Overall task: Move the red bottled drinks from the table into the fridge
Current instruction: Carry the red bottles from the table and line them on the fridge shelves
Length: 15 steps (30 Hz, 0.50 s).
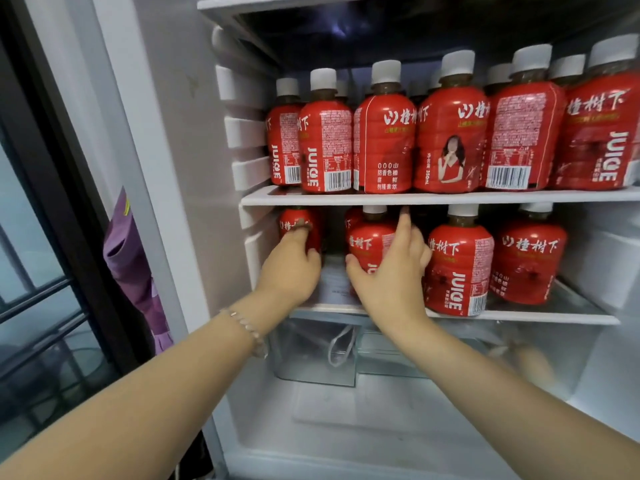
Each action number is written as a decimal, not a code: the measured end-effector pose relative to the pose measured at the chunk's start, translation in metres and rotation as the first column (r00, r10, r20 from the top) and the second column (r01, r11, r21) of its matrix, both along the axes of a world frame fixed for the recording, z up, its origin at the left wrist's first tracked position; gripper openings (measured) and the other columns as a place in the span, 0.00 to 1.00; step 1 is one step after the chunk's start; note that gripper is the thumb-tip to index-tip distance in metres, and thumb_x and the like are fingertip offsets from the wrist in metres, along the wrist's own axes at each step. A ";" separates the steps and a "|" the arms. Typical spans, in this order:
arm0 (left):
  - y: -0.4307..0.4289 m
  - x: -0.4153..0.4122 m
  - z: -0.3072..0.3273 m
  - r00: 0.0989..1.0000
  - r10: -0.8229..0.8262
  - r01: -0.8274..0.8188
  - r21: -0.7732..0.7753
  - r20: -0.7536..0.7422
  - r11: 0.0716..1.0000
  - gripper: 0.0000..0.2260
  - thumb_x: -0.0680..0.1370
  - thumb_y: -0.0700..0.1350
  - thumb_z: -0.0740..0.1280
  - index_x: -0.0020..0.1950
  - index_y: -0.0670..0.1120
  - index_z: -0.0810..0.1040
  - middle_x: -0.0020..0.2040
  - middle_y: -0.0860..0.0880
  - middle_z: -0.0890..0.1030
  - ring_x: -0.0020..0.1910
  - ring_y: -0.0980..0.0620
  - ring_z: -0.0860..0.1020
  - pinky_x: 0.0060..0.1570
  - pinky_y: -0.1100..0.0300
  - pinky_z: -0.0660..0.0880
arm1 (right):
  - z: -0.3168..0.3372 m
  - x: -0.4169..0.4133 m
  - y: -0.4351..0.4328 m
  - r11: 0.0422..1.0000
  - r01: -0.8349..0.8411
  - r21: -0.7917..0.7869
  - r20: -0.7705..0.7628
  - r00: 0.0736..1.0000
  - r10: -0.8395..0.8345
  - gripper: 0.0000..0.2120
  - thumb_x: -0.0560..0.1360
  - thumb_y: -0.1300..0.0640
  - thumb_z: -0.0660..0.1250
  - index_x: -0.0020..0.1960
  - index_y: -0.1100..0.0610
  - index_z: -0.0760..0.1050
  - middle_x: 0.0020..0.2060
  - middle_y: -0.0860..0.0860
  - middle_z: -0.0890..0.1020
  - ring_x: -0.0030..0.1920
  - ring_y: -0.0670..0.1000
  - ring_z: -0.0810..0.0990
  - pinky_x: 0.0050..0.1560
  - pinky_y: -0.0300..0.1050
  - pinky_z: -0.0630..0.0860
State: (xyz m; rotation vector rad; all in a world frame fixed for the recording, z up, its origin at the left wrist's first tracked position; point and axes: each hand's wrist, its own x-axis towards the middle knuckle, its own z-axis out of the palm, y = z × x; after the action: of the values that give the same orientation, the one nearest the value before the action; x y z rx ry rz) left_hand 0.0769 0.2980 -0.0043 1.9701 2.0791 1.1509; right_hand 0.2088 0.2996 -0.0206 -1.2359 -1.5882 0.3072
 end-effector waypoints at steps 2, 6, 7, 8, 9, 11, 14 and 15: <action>-0.013 0.000 -0.009 0.994 -0.020 0.012 0.077 0.111 0.997 0.20 0.78 0.38 0.57 0.70 0.45 0.66 0.68 0.46 0.71 0.64 0.46 0.71 0.62 0.58 0.67 | 0.000 0.001 0.008 0.992 -0.052 -0.113 -0.087 0.995 0.042 0.40 0.70 0.52 0.72 0.74 0.59 0.54 0.68 0.56 0.66 0.68 0.57 0.62 0.69 0.50 0.62; -0.029 -0.005 -0.022 0.972 -0.088 0.041 0.213 0.216 0.976 0.23 0.79 0.37 0.57 0.74 0.47 0.62 0.73 0.49 0.65 0.70 0.52 0.66 0.70 0.55 0.63 | -0.004 -0.008 0.019 0.960 -0.202 -0.192 -0.126 0.976 0.180 0.33 0.67 0.50 0.75 0.67 0.59 0.68 0.60 0.56 0.71 0.60 0.56 0.74 0.64 0.49 0.71; -0.030 -0.008 -0.022 0.971 -0.092 0.035 0.253 0.220 0.967 0.22 0.79 0.38 0.57 0.74 0.47 0.61 0.73 0.50 0.64 0.70 0.53 0.65 0.70 0.57 0.63 | -0.005 -0.014 0.020 0.952 -0.239 -0.190 -0.113 0.969 0.220 0.32 0.68 0.50 0.75 0.67 0.58 0.68 0.59 0.55 0.72 0.59 0.55 0.75 0.63 0.51 0.72; -0.031 -0.008 -0.020 0.974 -0.097 0.034 0.287 0.207 0.957 0.22 0.80 0.39 0.58 0.74 0.47 0.61 0.73 0.50 0.63 0.70 0.54 0.64 0.69 0.60 0.62 | -0.005 -0.020 0.019 0.944 -0.274 -0.185 -0.088 0.961 0.262 0.31 0.68 0.50 0.75 0.67 0.57 0.68 0.59 0.55 0.74 0.58 0.54 0.76 0.62 0.52 0.73; -0.032 -0.009 -0.018 0.980 -0.097 0.037 0.317 0.176 0.948 0.22 0.80 0.40 0.58 0.74 0.48 0.61 0.74 0.50 0.62 0.71 0.55 0.63 0.68 0.63 0.60 | -0.005 -0.026 0.019 0.930 -0.321 -0.176 -0.068 0.947 0.314 0.29 0.69 0.51 0.74 0.67 0.57 0.69 0.59 0.54 0.76 0.57 0.53 0.77 0.62 0.52 0.74; -0.031 -0.010 -0.014 0.991 -0.089 0.049 0.348 0.100 0.936 0.22 0.80 0.41 0.59 0.74 0.49 0.62 0.74 0.50 0.60 0.71 0.55 0.61 0.66 0.67 0.57 | -0.002 -0.035 0.019 0.885 -0.431 -0.175 -0.049 0.902 0.429 0.25 0.72 0.56 0.71 0.67 0.57 0.70 0.57 0.55 0.80 0.57 0.53 0.79 0.61 0.52 0.74; -0.024 -0.012 -0.015 0.999 -0.018 0.026 0.302 -0.031 0.953 0.23 0.79 0.44 0.61 0.74 0.50 0.62 0.76 0.48 0.55 0.73 0.51 0.58 0.70 0.61 0.58 | 0.002 -0.039 0.025 0.836 -0.506 -0.213 0.012 0.854 0.520 0.25 0.74 0.65 0.66 0.70 0.58 0.67 0.59 0.56 0.78 0.60 0.54 0.78 0.63 0.49 0.73; -0.021 -0.012 -0.017 0.994 0.026 0.005 0.282 -0.105 0.959 0.24 0.78 0.44 0.63 0.74 0.51 0.62 0.76 0.46 0.53 0.74 0.48 0.57 0.71 0.56 0.58 | 0.001 -0.036 0.027 0.860 -0.468 -0.204 0.064 0.870 0.489 0.25 0.74 0.67 0.65 0.70 0.58 0.66 0.60 0.57 0.77 0.61 0.54 0.76 0.65 0.46 0.71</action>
State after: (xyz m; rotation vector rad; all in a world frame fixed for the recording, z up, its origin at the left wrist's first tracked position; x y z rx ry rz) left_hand 0.0647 0.2772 -0.0214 2.1891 2.0760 1.4466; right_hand 0.1724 0.3265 -0.0192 -0.9851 -1.9984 0.7254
